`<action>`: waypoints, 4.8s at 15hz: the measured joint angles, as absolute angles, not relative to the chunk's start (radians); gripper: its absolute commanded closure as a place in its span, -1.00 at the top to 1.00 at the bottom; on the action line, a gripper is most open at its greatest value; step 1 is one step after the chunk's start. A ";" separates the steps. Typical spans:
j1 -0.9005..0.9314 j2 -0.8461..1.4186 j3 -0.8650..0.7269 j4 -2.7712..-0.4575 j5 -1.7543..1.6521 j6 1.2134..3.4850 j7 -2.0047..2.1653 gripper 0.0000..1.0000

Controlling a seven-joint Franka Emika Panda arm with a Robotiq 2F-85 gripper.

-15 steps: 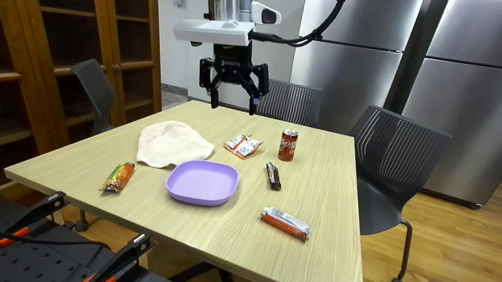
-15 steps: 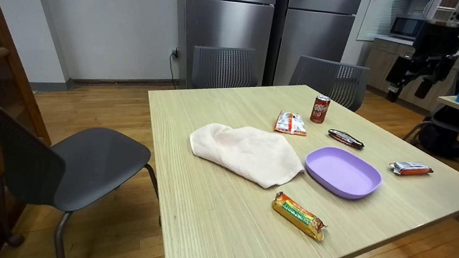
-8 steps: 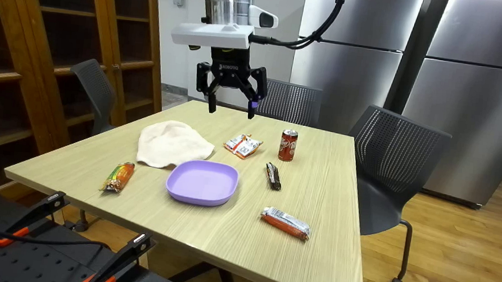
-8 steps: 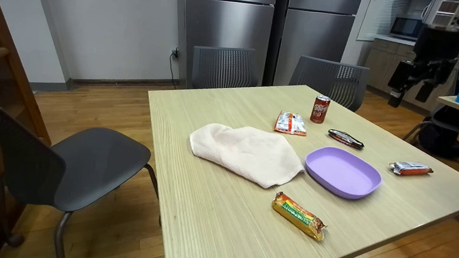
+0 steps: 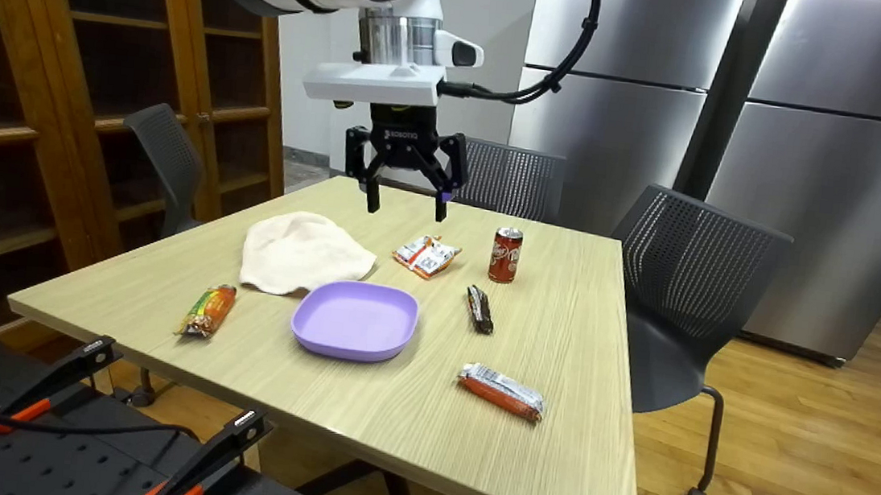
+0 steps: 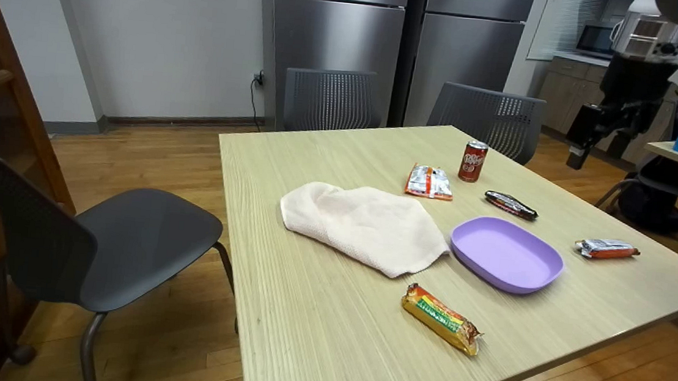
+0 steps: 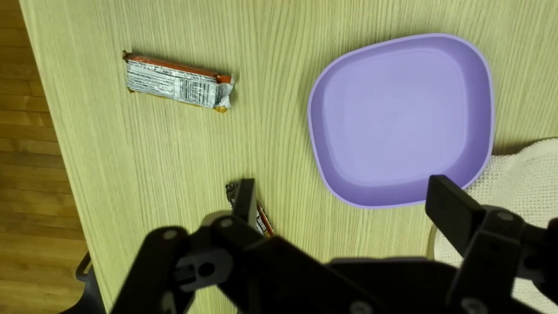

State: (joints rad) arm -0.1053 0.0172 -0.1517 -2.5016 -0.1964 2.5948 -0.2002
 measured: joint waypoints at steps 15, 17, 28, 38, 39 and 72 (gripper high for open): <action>-0.110 0.324 -0.159 -2.276 -0.178 2.675 -0.144 1.00; -0.112 0.364 -0.159 -2.239 -0.176 2.675 -0.134 1.00; -0.114 0.500 -0.169 -2.107 -0.175 2.650 -0.067 1.00; -0.106 0.521 -0.179 -2.102 -0.184 2.679 -0.057 1.00; -0.104 0.532 -0.182 -2.096 -0.189 2.689 -0.057 1.00; -0.198 0.881 -0.111 -1.706 -0.190 2.688 -0.238 -0.33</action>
State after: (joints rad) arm -0.1983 0.8812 -0.1114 -1.7057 -0.1905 2.6876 -0.2377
